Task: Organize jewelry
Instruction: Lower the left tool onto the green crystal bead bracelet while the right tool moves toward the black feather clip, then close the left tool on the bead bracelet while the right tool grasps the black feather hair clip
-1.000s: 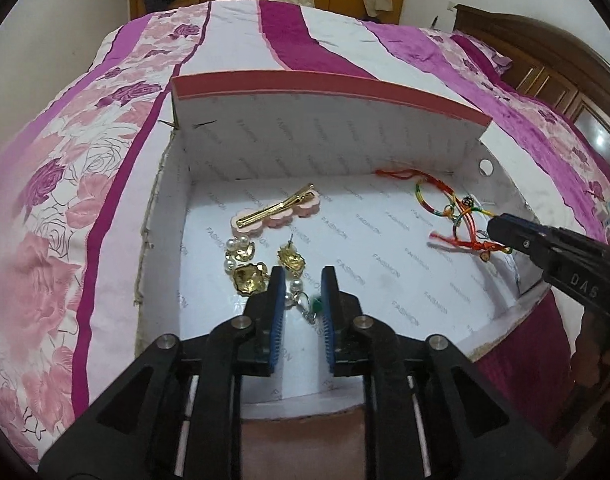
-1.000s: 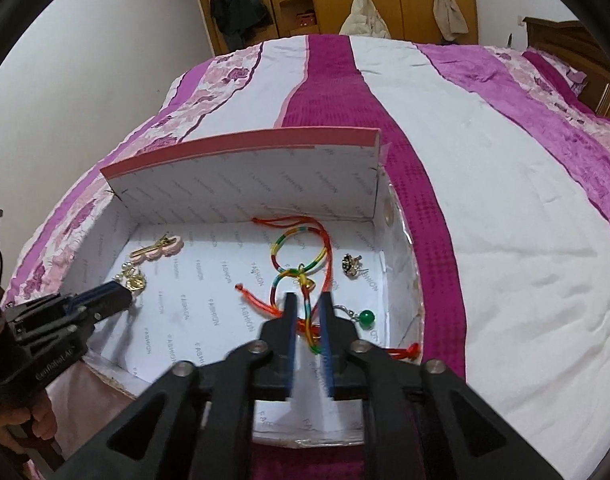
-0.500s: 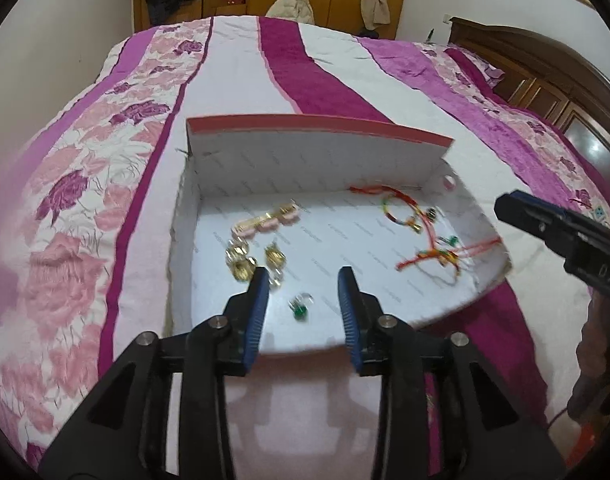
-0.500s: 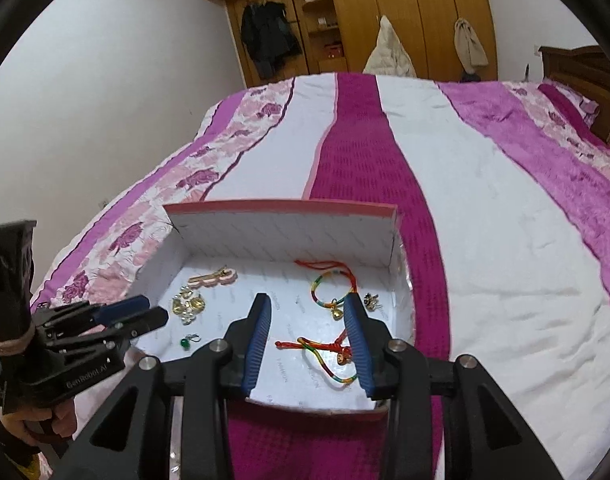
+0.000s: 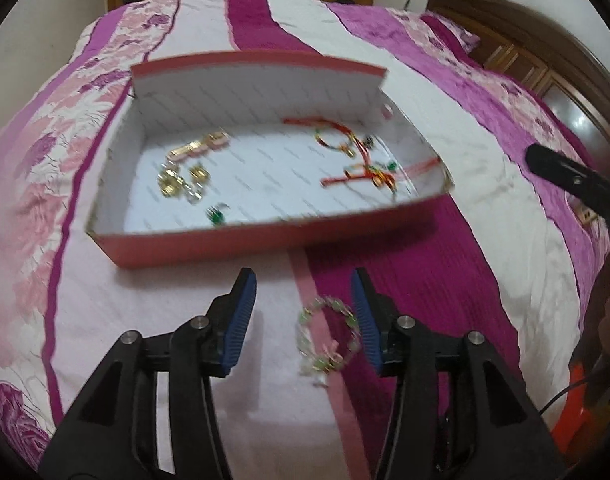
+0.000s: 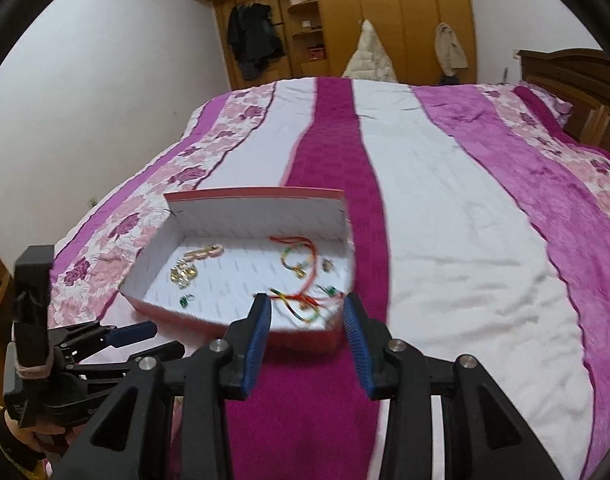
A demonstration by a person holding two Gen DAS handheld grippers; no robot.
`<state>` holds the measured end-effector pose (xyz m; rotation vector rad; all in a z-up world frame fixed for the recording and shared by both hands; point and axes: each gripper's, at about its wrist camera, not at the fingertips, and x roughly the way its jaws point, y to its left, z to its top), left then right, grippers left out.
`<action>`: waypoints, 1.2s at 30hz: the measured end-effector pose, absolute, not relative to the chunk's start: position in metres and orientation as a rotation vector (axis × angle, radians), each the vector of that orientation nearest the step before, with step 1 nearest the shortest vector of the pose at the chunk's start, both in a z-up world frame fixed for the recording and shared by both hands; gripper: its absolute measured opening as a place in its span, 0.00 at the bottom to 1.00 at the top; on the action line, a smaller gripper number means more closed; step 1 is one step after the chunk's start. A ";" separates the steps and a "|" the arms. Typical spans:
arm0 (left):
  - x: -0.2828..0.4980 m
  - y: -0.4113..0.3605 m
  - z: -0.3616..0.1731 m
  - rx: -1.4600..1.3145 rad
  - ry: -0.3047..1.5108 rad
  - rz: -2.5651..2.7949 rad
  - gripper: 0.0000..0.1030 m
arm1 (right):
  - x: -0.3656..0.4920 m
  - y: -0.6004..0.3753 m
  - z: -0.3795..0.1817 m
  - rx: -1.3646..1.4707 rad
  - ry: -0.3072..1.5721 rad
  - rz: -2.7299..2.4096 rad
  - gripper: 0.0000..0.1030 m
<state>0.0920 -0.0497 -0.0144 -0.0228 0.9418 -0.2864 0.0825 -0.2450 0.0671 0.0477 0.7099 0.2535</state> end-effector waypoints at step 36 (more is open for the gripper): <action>0.044 -0.056 -0.033 -0.026 0.918 -0.285 0.00 | -0.015 -0.292 0.011 0.188 0.833 0.136 0.46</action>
